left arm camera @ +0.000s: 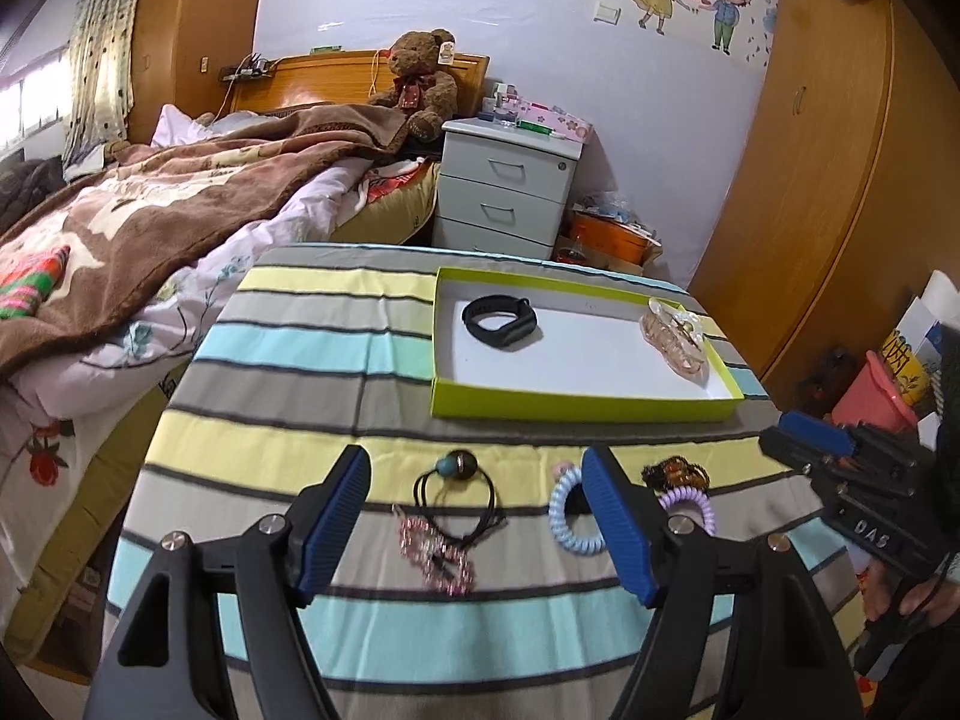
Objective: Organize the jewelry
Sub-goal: 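Withdraw both open tools from the box back toward the remaining jewelry, then lower the right tool onto the purple coil hair tie and close on it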
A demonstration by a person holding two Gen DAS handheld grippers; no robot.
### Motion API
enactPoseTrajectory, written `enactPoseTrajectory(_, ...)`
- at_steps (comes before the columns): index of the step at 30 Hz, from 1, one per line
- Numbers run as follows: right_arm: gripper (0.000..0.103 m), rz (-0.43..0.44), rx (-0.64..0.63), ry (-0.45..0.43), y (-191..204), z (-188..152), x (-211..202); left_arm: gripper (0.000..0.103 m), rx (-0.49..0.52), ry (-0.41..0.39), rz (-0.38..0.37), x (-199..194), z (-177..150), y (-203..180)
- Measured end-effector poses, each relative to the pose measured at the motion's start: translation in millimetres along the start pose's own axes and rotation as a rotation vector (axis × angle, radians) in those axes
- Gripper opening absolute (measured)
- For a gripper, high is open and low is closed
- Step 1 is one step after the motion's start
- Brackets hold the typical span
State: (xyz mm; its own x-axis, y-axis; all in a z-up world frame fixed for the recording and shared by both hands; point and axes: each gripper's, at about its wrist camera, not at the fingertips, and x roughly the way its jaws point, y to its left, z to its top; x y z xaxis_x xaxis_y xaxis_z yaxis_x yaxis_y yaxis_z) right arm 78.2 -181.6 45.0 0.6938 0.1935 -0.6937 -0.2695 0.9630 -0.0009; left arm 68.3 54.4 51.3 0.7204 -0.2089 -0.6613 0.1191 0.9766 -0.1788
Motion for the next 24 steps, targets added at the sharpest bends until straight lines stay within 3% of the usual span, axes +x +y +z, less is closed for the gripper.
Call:
enactPoseTrajectory(8, 0.033, -0.006, 0.033, 0.062, 4, -29, 15, 0.078, -0.047, 0.007, 0.015, -8, -22, 22)
enactPoseTrajectory(24, 0.033, -0.032, 0.065, 0.135, 10, -41, 36, 0.082, -0.097, 0.041, 0.042, -7, -44, 53)
